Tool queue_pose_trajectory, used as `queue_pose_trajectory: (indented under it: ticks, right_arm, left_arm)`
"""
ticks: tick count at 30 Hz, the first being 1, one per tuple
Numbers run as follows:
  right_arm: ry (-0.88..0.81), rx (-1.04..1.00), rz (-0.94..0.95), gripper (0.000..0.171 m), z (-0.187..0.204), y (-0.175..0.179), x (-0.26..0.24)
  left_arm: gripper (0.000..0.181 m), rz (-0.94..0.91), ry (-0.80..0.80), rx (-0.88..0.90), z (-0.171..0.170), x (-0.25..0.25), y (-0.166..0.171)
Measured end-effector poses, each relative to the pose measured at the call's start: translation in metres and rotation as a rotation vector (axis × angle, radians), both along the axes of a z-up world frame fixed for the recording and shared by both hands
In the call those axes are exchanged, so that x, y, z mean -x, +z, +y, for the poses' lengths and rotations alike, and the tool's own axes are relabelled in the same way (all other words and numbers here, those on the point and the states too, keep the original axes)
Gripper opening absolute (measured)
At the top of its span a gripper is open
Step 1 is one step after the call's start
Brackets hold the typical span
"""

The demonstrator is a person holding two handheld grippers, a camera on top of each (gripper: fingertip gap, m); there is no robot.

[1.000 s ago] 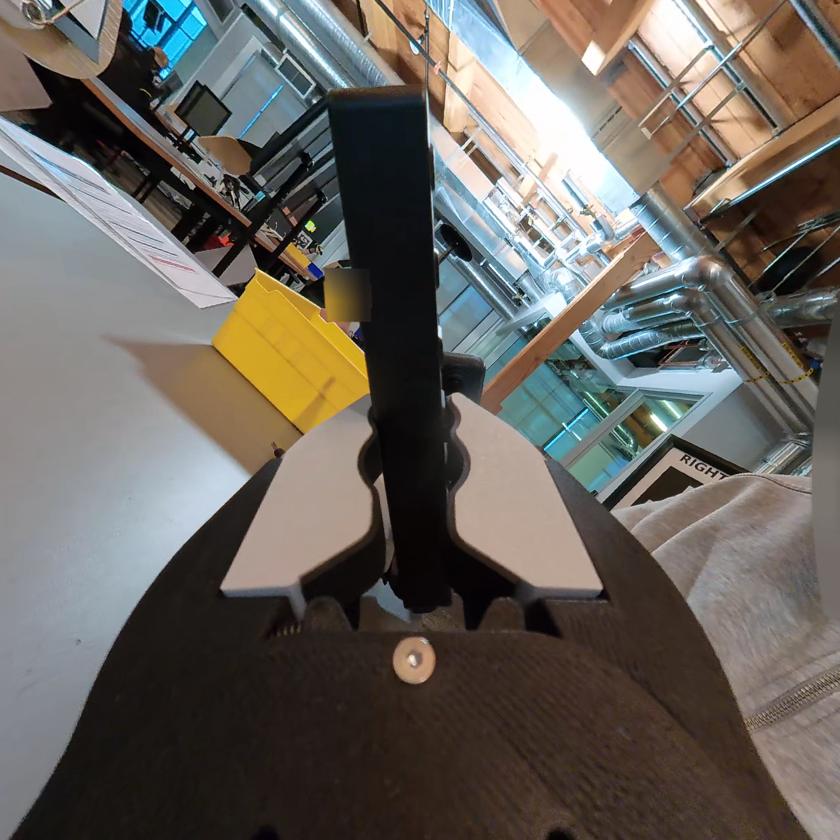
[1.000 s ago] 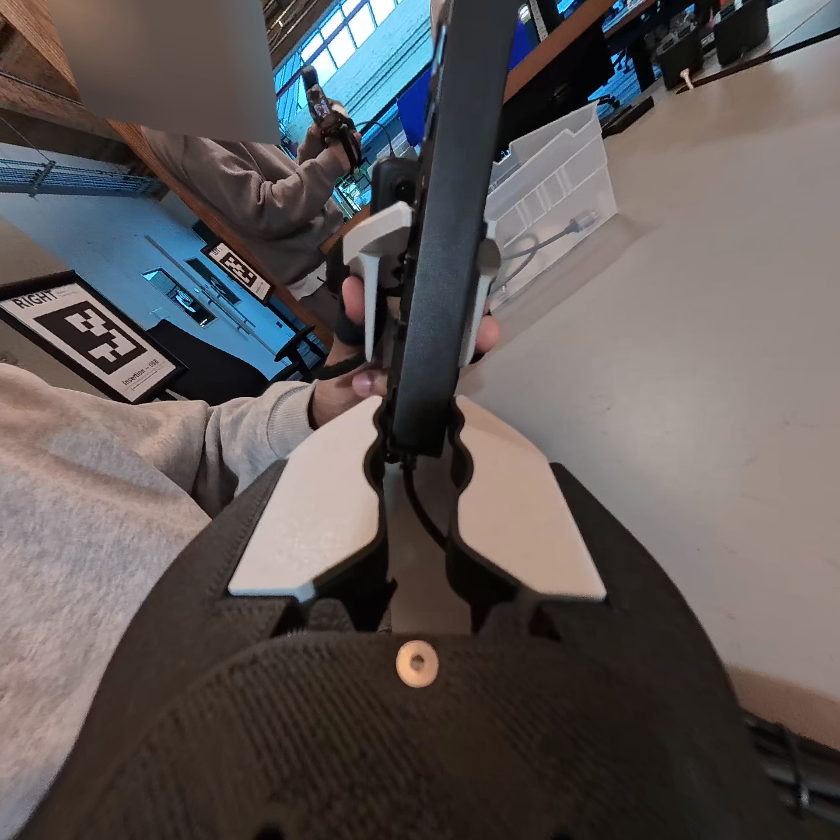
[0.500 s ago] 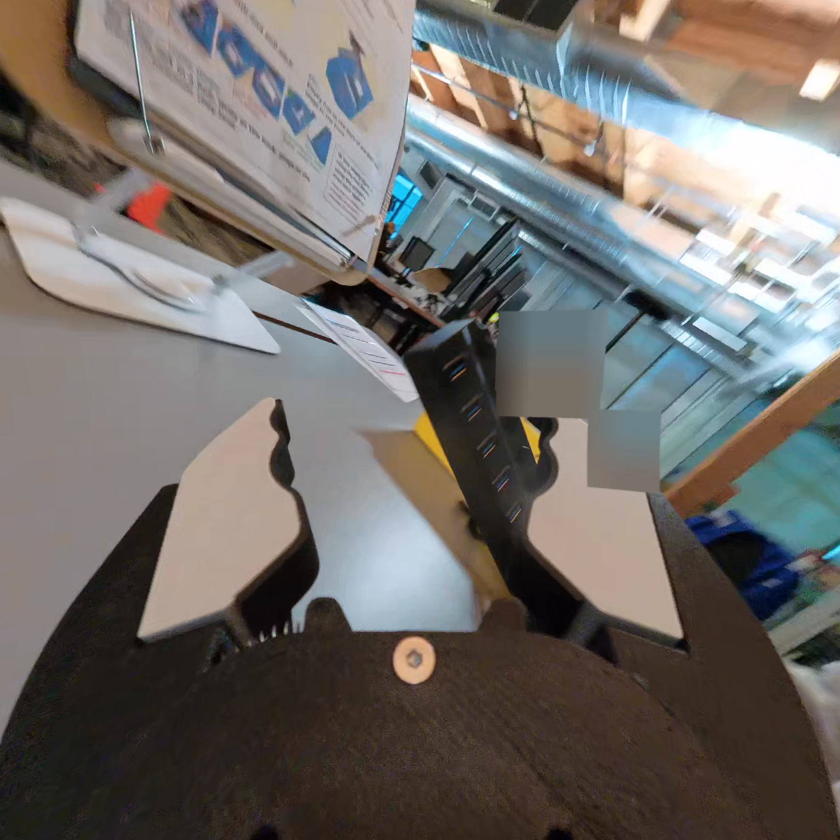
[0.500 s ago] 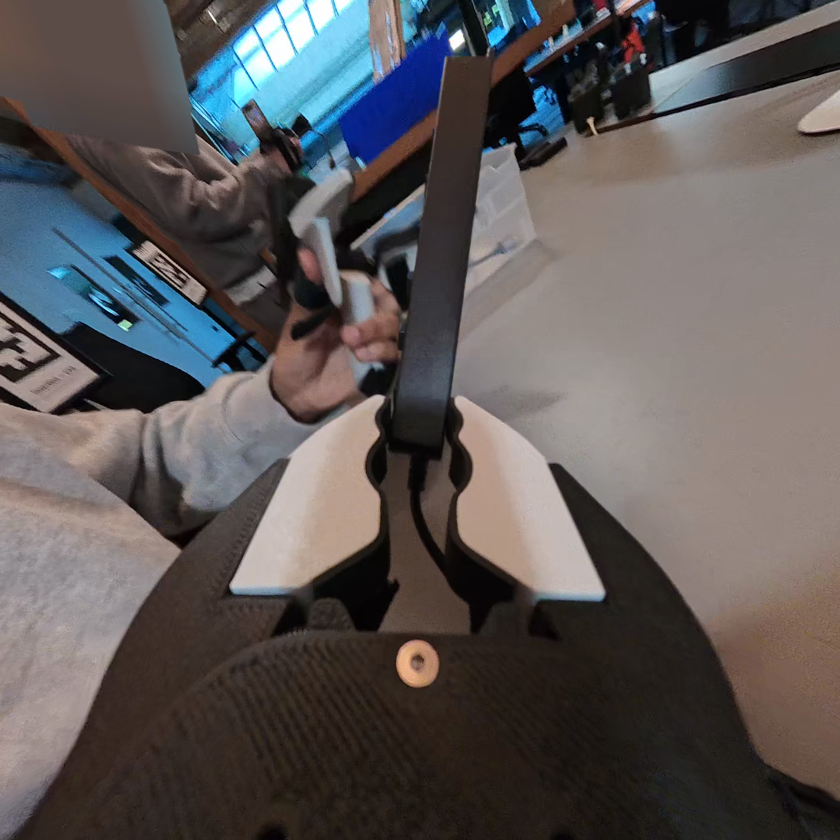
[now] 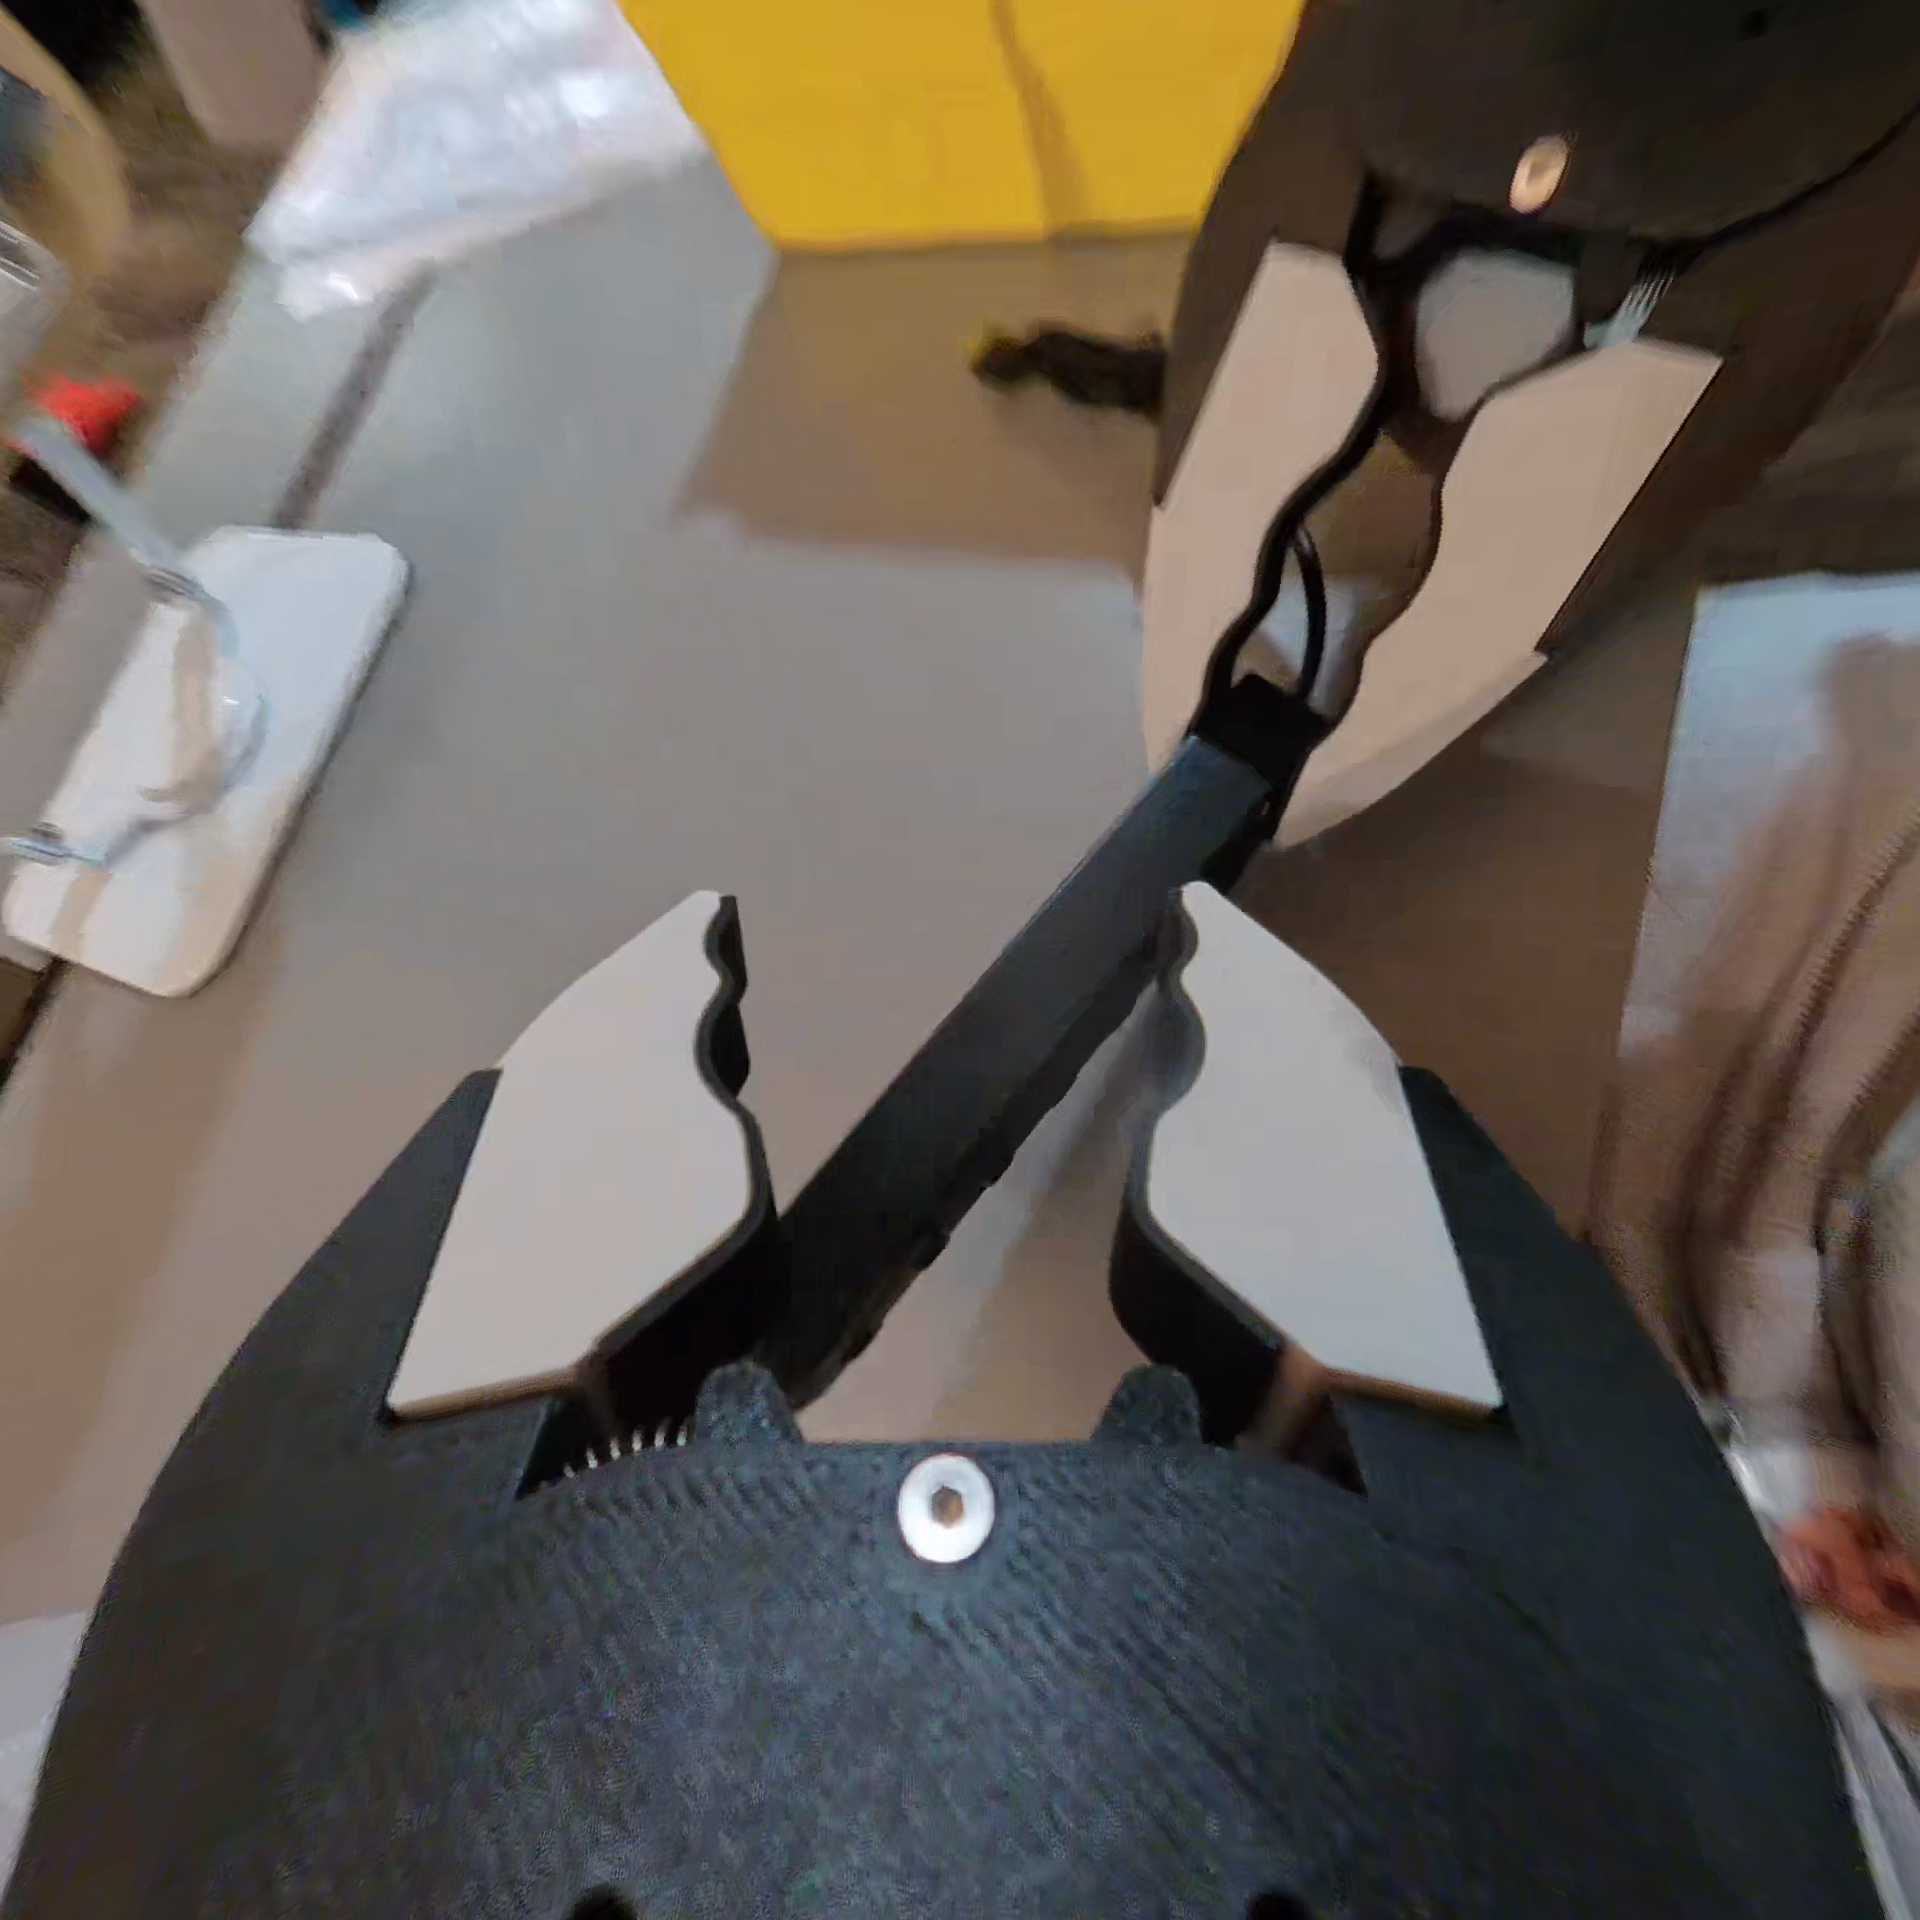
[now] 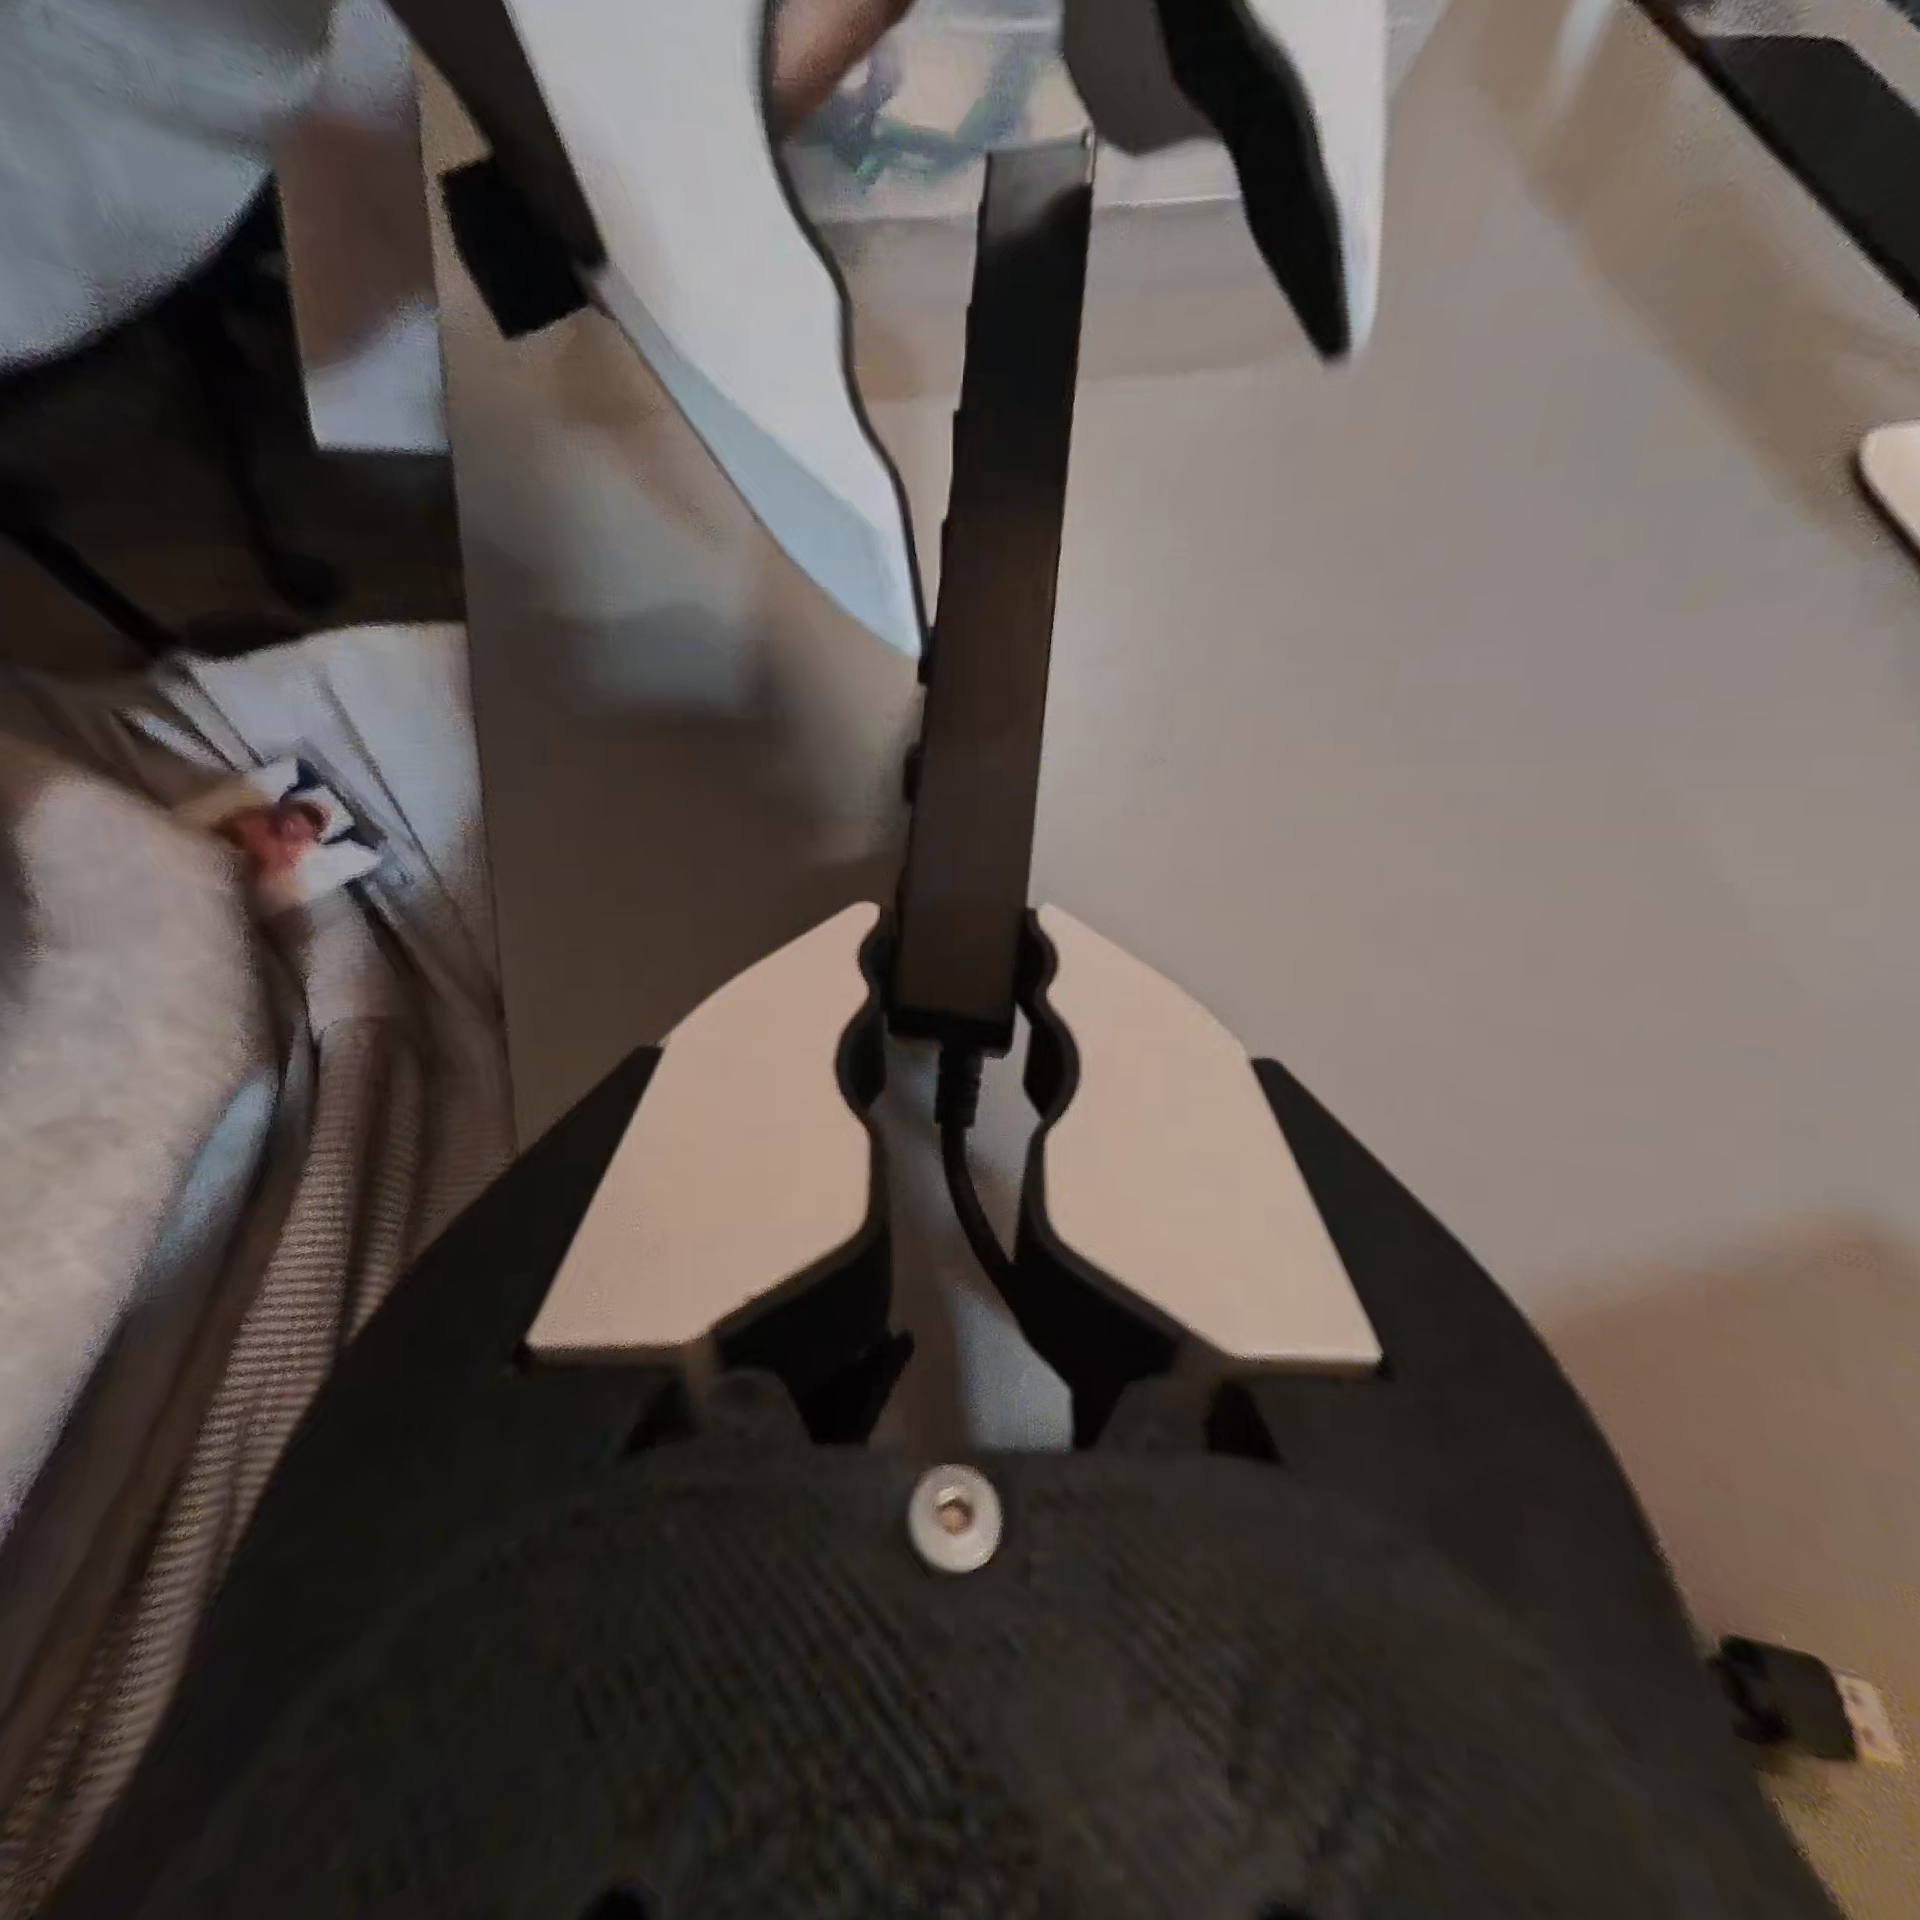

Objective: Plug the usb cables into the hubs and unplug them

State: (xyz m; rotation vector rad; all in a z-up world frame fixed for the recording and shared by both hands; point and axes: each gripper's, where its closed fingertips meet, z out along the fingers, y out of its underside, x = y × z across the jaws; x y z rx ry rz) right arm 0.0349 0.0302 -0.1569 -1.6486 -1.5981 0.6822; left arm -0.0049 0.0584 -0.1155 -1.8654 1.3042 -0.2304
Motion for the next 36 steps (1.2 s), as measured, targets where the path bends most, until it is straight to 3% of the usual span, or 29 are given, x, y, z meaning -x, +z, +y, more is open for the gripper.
queue_pose_trajectory:
  ticks: [4, 9, 11, 14, 16, 18, 22, 26, 32, 36]
  right_arm:
    - [0.071, -0.081, -0.022, 0.023, -0.015, 0.002, 0.006]
    - [0.095, -0.18, 0.048, 0.023, -0.017, 0.015, 0.004]
    - [0.059, -0.317, 0.12, 0.03, -0.007, 0.028, 0.004]
    - [-0.074, -0.556, 0.24, 0.056, 0.014, 0.061, -0.001]
    - [-0.184, -0.646, 0.337, 0.045, 0.024, 0.084, -0.011]
    - [-0.246, -0.644, 0.464, 0.057, 0.027, 0.103, -0.019]
    - [-0.318, -0.362, 0.526, 0.063, 0.042, 0.091, -0.023]
    - [-0.312, -0.009, 0.546, 0.062, 0.044, 0.065, -0.014]
    - [-0.237, 0.516, 0.728, 0.056, 0.038, 0.066, 0.001]
    - [-0.125, 0.722, 0.823, 0.049, 0.032, 0.078, 0.011]
  left_arm:
    - [0.081, 0.27, -0.084, 0.234, -0.031, 0.004, -0.054]
    - [0.035, 0.423, -0.111, 0.231, -0.035, 0.004, -0.077]
    - [0.034, 0.354, -0.093, 0.276, -0.034, 0.002, -0.073]
    - [0.032, 0.11, -0.099, 0.392, -0.035, -0.008, -0.059]
    - [0.029, -0.046, -0.086, 0.451, -0.031, -0.012, -0.051]
    - [0.028, -0.213, -0.033, 0.49, -0.019, -0.012, -0.044]
    - [0.027, -0.617, 0.078, 0.604, 0.003, -0.015, -0.027]
    - [0.026, -0.93, 0.062, 0.673, 0.008, -0.018, 0.0]
    - [0.027, -1.079, 0.0, 0.747, -0.009, -0.03, 0.017]
    - [0.026, -1.099, -0.029, 0.795, -0.028, -0.047, 0.014]
